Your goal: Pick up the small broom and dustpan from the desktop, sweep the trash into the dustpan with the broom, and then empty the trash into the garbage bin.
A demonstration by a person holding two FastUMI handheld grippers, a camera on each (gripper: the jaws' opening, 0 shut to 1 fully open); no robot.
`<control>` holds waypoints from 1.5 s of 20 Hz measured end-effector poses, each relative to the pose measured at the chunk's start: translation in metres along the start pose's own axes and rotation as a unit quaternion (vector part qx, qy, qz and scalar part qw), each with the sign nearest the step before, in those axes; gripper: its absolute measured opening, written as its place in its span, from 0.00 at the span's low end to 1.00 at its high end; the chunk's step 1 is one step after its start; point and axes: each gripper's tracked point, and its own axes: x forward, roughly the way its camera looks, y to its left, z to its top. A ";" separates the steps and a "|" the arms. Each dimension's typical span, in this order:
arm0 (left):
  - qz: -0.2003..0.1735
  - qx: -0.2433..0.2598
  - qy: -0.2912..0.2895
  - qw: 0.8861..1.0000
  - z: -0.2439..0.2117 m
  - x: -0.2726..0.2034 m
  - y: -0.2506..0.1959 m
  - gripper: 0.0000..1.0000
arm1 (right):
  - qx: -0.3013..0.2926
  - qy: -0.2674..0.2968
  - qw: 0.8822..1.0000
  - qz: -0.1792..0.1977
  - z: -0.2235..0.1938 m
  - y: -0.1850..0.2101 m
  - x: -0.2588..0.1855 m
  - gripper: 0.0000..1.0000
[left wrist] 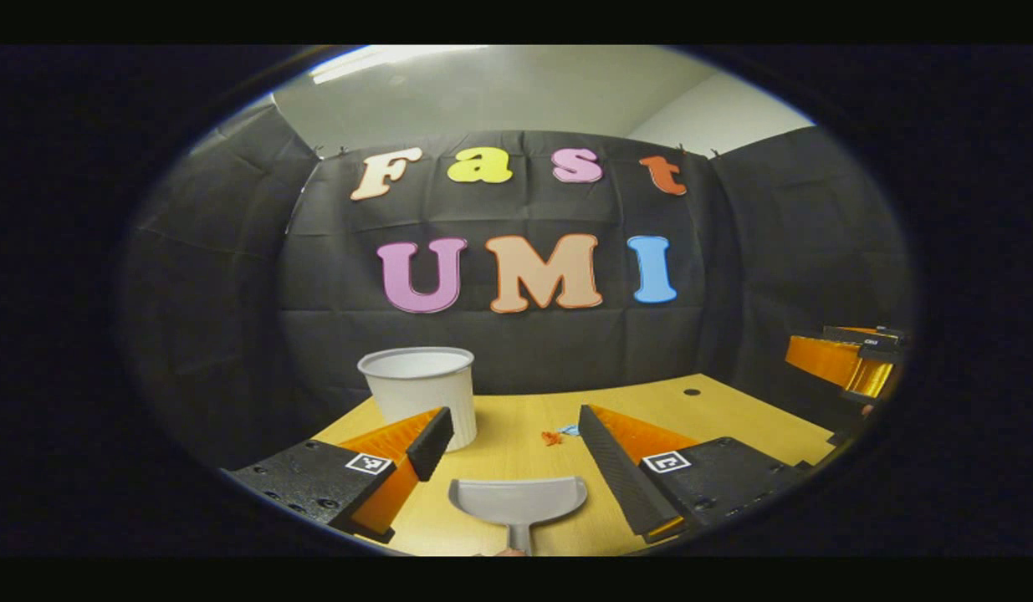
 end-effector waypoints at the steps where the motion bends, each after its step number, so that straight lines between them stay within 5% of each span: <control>1: -0.003 0.000 0.020 1.000 -0.013 0.002 -0.001 0.93 | 0.002 0.023 1.000 0.001 -0.016 -0.001 0.004 0.92; 8: -0.013 -0.019 0.190 0.982 -0.126 0.003 -0.003 0.93 | -0.014 0.179 0.984 0.002 -0.129 -0.011 0.006 0.92; 13: -0.001 -0.032 0.294 0.955 -0.191 -0.009 0.001 0.94 | -0.028 0.292 0.956 -0.002 -0.207 -0.027 -0.003 0.92; 22: 0.009 -0.017 0.390 0.921 -0.262 -0.030 0.001 0.95 | -0.079 0.408 0.909 -0.003 -0.300 -0.057 -0.002 0.92; 28: -0.010 -0.008 0.453 0.892 -0.304 -0.040 -0.008 0.93 | -0.098 0.514 0.852 0.025 -0.346 -0.072 -0.007 0.72; 30: -0.008 -0.009 0.456 0.890 -0.311 -0.040 -0.010 0.82 | -0.115 0.507 0.854 0.025 -0.346 -0.081 0.003 0.46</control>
